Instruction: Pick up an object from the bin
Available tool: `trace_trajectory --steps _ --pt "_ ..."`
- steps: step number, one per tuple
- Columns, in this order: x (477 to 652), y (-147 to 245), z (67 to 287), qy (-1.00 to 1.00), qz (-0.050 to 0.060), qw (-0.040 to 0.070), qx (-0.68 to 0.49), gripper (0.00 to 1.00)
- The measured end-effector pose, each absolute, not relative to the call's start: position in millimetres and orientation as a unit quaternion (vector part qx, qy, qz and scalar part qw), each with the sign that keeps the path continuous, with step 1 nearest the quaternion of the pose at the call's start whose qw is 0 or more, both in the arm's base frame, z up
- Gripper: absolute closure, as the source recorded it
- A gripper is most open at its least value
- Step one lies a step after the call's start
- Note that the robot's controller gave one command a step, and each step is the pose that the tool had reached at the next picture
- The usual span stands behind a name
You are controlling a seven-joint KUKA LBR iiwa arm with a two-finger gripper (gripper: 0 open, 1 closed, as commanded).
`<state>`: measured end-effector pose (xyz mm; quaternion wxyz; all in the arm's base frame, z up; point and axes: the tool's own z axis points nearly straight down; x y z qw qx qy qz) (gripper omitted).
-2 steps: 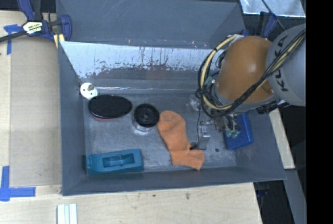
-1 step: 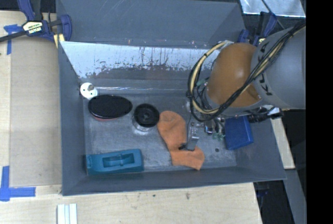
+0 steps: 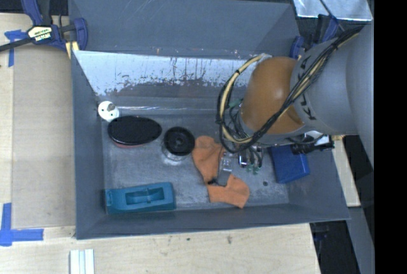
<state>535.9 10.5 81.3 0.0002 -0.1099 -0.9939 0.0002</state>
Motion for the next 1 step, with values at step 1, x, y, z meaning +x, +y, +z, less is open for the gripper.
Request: trace_trajectory --steps 1 --pt "532.8 17.3 71.1 -0.986 0.000 0.000 -0.166 1.00"
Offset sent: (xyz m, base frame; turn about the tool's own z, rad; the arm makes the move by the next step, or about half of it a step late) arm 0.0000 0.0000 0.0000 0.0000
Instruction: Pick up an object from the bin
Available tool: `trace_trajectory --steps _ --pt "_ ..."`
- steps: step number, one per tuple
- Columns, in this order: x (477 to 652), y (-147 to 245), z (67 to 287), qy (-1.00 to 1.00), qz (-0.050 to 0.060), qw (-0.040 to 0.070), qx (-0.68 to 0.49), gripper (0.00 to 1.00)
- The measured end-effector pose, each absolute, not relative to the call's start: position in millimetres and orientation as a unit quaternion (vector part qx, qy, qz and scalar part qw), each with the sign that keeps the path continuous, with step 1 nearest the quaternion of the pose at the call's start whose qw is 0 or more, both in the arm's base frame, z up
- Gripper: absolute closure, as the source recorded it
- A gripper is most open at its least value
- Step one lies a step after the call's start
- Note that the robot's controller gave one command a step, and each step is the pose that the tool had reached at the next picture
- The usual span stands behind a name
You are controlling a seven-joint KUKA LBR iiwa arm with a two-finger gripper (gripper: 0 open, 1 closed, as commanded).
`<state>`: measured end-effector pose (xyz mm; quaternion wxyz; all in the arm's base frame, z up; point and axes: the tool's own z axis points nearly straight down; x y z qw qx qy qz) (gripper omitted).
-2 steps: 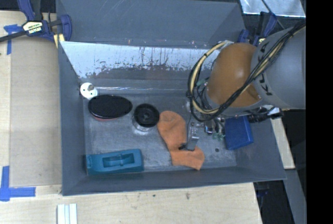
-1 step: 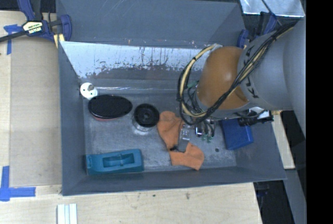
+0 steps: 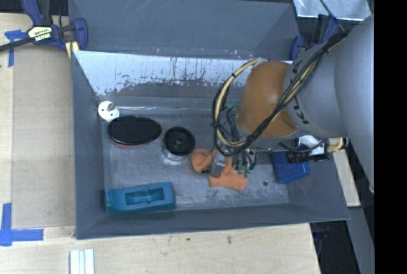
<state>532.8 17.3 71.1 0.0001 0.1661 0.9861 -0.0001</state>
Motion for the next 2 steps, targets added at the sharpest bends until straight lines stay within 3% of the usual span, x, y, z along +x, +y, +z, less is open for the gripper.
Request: trace_trajectory --steps 1,2 --pt "532.8 17 71 0.986 0.000 0.000 0.166 1.00" --pt "521.9 27 235 0.983 0.000 0.003 0.185 1.00"
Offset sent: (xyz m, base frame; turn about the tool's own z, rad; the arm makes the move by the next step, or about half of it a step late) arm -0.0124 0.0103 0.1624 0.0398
